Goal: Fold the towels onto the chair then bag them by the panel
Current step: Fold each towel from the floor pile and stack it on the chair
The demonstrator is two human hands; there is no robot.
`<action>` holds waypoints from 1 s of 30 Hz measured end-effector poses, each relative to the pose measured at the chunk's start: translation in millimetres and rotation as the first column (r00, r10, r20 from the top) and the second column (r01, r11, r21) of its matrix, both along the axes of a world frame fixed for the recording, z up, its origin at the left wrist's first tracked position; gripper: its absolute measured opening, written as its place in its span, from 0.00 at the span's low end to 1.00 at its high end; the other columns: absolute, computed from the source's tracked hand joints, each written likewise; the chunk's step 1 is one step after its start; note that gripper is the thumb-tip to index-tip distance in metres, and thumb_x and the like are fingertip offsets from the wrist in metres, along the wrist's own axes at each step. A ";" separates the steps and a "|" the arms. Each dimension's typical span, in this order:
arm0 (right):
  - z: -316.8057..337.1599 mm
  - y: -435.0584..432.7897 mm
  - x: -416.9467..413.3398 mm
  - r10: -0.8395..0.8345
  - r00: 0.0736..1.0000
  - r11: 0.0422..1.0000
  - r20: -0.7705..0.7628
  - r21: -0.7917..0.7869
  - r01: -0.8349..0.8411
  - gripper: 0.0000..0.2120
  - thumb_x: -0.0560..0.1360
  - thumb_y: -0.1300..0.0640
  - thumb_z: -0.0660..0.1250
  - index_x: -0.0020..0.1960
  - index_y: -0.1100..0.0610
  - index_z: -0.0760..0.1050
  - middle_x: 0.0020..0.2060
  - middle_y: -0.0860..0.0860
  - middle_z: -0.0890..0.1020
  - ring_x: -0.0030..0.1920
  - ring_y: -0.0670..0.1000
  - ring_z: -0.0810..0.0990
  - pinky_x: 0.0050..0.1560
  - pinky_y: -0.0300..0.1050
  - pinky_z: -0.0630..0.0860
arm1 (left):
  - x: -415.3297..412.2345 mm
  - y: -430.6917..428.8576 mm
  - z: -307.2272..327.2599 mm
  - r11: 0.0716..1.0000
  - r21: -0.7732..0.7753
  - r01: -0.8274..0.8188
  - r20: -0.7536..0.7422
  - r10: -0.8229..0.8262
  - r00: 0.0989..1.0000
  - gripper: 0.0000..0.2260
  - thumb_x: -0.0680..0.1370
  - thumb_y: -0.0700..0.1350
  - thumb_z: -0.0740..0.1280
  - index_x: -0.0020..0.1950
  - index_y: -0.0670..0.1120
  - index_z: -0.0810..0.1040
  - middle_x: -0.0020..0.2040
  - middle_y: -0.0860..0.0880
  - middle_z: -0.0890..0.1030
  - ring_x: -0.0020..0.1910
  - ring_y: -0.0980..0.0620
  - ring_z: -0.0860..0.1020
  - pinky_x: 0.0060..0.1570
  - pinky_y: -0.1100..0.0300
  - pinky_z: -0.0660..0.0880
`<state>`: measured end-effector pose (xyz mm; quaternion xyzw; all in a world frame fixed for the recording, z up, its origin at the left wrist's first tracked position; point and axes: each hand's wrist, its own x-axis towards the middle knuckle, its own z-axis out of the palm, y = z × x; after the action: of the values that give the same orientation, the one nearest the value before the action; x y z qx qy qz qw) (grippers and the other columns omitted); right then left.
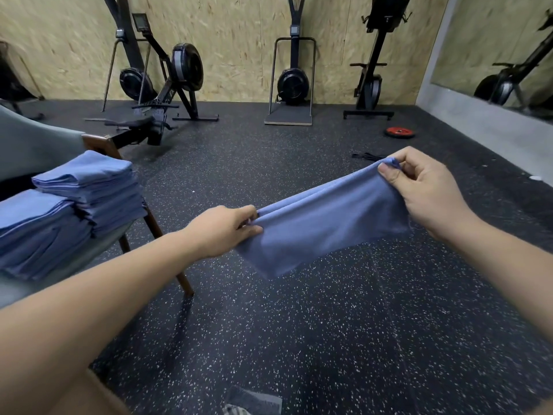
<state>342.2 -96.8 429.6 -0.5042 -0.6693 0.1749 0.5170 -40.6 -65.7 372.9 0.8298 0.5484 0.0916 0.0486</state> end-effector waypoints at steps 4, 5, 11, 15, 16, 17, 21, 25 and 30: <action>-0.8 0.1 3.0 -0.056 0.998 0.998 0.042 0.015 0.056 0.06 0.85 0.48 0.68 0.51 0.49 0.79 0.41 0.52 0.82 0.42 0.47 0.75 0.48 0.51 0.71 | -3.2 9.3 1.1 0.989 0.137 -0.053 -0.004 0.054 0.999 0.22 0.85 0.62 0.63 0.37 0.51 0.70 0.37 0.50 0.76 0.41 0.44 0.77 0.40 0.51 0.74; -0.9 -0.3 2.7 -0.065 0.996 0.998 0.056 0.019 0.064 0.06 0.85 0.48 0.68 0.51 0.49 0.79 0.42 0.53 0.82 0.42 0.47 0.75 0.48 0.51 0.71 | -4.1 10.7 1.2 0.985 0.162 -0.061 0.015 0.059 0.998 0.23 0.85 0.62 0.64 0.34 0.51 0.69 0.38 0.50 0.75 0.41 0.44 0.77 0.41 0.51 0.74; -0.5 -2.4 0.9 -0.097 0.993 0.995 0.070 0.034 0.095 0.08 0.86 0.48 0.67 0.51 0.51 0.77 0.43 0.56 0.82 0.42 0.48 0.75 0.47 0.50 0.70 | -5.6 10.3 6.7 0.957 0.199 -0.209 0.321 0.138 0.937 0.14 0.75 0.54 0.79 0.50 0.53 0.77 0.46 0.53 0.77 0.45 0.50 0.77 0.45 0.52 0.73; -2.9 -2.4 -1.3 -0.098 0.991 0.995 0.085 0.036 0.096 0.07 0.86 0.48 0.67 0.51 0.49 0.77 0.41 0.52 0.81 0.41 0.47 0.75 0.46 0.50 0.71 | -8.9 12.5 4.6 0.955 0.201 -0.220 0.265 0.163 0.950 0.10 0.76 0.52 0.79 0.54 0.51 0.86 0.51 0.49 0.79 0.49 0.47 0.79 0.50 0.54 0.74; -3.1 -2.5 -1.7 -0.099 0.991 0.995 0.089 0.038 0.095 0.07 0.86 0.48 0.67 0.51 0.49 0.77 0.41 0.51 0.81 0.41 0.47 0.75 0.46 0.49 0.71 | -9.8 13.3 4.0 0.954 0.191 -0.232 0.261 0.178 0.949 0.09 0.76 0.53 0.80 0.51 0.51 0.87 0.50 0.49 0.79 0.49 0.46 0.79 0.49 0.55 0.73; -3.3 -2.3 -2.1 -0.100 0.991 0.995 0.094 0.041 0.096 0.06 0.86 0.48 0.67 0.51 0.49 0.77 0.41 0.51 0.81 0.41 0.46 0.75 0.45 0.49 0.70 | -10.7 14.1 3.9 0.952 0.176 -0.248 0.270 0.196 0.943 0.08 0.76 0.54 0.80 0.49 0.51 0.87 0.49 0.49 0.80 0.49 0.46 0.80 0.48 0.55 0.71; -5.4 -1.7 -0.2 -0.120 0.988 0.992 0.093 0.045 0.116 0.07 0.86 0.48 0.67 0.51 0.49 0.77 0.43 0.54 0.82 0.43 0.54 0.77 0.46 0.50 0.70 | -12.4 12.3 10.6 0.945 0.145 -0.294 0.339 0.232 0.912 0.08 0.74 0.55 0.81 0.44 0.55 0.86 0.49 0.51 0.77 0.50 0.50 0.76 0.49 0.56 0.69; -10.5 0.7 4.2 -0.145 0.986 0.989 0.080 0.027 0.143 0.07 0.85 0.48 0.67 0.51 0.49 0.77 0.44 0.57 0.82 0.47 0.59 0.78 0.47 0.51 0.71 | -16.7 10.8 11.1 0.960 -0.048 -0.277 0.541 0.259 0.800 0.08 0.74 0.52 0.81 0.41 0.52 0.85 0.43 0.54 0.82 0.42 0.53 0.76 0.42 0.56 0.69; -17.3 4.9 7.9 -0.205 0.978 0.979 0.044 0.013 0.205 0.08 0.86 0.47 0.66 0.51 0.50 0.75 0.43 0.59 0.80 0.41 0.49 0.73 0.45 0.51 0.69 | -17.7 9.5 8.1 0.949 -0.316 0.005 0.856 0.283 0.434 0.06 0.82 0.45 0.74 0.50 0.47 0.78 0.45 0.51 0.82 0.47 0.52 0.79 0.49 0.54 0.76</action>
<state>350.1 -91.9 412.3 -0.5723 -0.6259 0.1065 0.5190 -58.3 -56.1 381.0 0.5928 0.5142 0.4417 0.4349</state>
